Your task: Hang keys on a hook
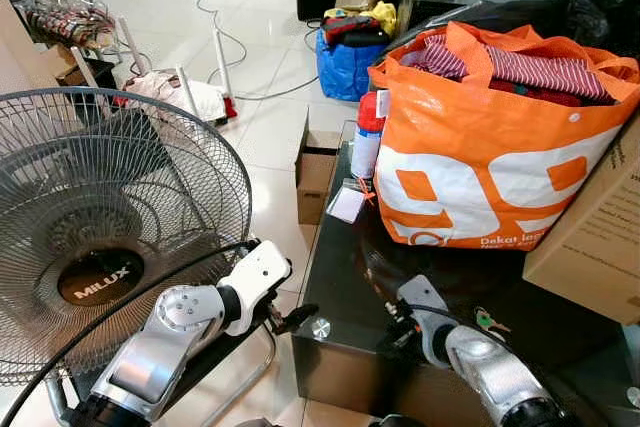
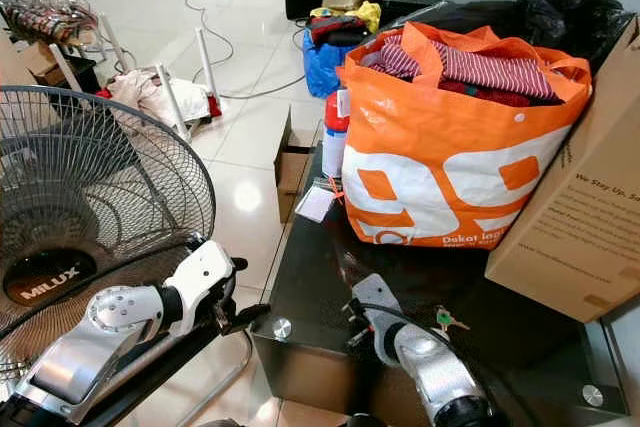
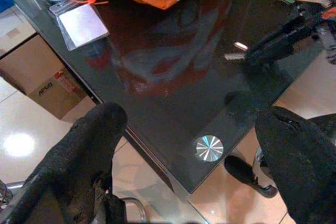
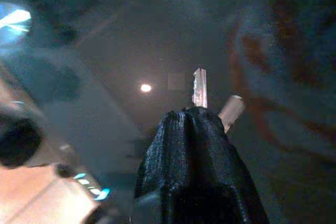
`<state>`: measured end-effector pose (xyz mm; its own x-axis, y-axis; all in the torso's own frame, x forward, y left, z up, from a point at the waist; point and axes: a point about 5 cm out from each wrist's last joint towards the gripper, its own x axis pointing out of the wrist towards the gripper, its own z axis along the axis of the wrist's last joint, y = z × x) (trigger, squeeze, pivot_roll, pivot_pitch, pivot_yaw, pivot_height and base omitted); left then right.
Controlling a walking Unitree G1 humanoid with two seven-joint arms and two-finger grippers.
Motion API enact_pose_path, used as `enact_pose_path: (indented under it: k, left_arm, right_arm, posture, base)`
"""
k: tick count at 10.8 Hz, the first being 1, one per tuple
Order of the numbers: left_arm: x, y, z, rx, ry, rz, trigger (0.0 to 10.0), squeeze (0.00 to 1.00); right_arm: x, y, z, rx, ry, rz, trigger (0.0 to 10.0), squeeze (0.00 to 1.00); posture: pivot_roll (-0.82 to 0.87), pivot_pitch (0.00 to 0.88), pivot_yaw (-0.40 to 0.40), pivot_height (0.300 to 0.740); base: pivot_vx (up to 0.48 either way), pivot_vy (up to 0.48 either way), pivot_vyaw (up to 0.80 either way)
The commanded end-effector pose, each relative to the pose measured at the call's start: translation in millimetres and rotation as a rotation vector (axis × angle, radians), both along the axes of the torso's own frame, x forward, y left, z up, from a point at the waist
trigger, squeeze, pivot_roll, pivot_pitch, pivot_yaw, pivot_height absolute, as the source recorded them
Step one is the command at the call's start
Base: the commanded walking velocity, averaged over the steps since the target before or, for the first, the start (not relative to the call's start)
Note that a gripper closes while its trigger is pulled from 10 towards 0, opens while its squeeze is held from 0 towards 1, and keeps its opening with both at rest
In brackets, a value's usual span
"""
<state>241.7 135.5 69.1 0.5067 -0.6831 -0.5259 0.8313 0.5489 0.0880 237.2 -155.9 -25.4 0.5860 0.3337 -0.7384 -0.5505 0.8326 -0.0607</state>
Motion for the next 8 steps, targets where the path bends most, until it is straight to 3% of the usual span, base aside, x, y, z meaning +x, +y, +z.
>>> enact_pose_path:
  k: [1,4,6,7,8]
  left_arm:
    - [2.7,0.7,1.4,0.012,-0.006,-0.007,10.0,0.0]
    - [4.7,-0.9,1.6,0.012,-0.007,-0.014,10.0,0.0]
    - [5.2,-1.6,1.3,0.011,-0.009,-0.017,10.0,0.0]
    - [5.5,-1.7,1.2,0.01,-0.01,-0.017,10.0,0.0]
    - [5.4,-2.2,0.9,0.009,-0.008,-0.019,10.0,0.0]
  right_arm:
    - [-0.5,-9.0,-3.6,-0.057,0.003,-0.029,0.0,0.0]
    - [14.0,-29.4,5.9,-0.116,-0.084,-0.135,0.0,0.0]
    - [14.0,-25.8,12.6,-0.016,-0.123,-0.144,0.0,0.0]
    - [19.1,-22.6,24.8,0.087,-0.213,-0.183,10.0,0.0]
    - [19.1,-24.5,29.3,0.152,-0.233,-0.207,10.0,1.0]
  posture:
    - [-0.12,0.0,0.035,0.74]
    - [-0.13,0.0,0.046,0.74]
    - [-0.13,0.0,0.046,0.74]
    - [-0.13,0.0,0.046,0.74]
    - [-0.13,0.0,0.046,0.74]
  base:
    - [0.0,0.0,0.0]
    - [0.0,0.0,0.0]
    - [0.0,0.0,0.0]
    - [0.0,0.0,0.0]
    - [0.0,0.0,0.0]
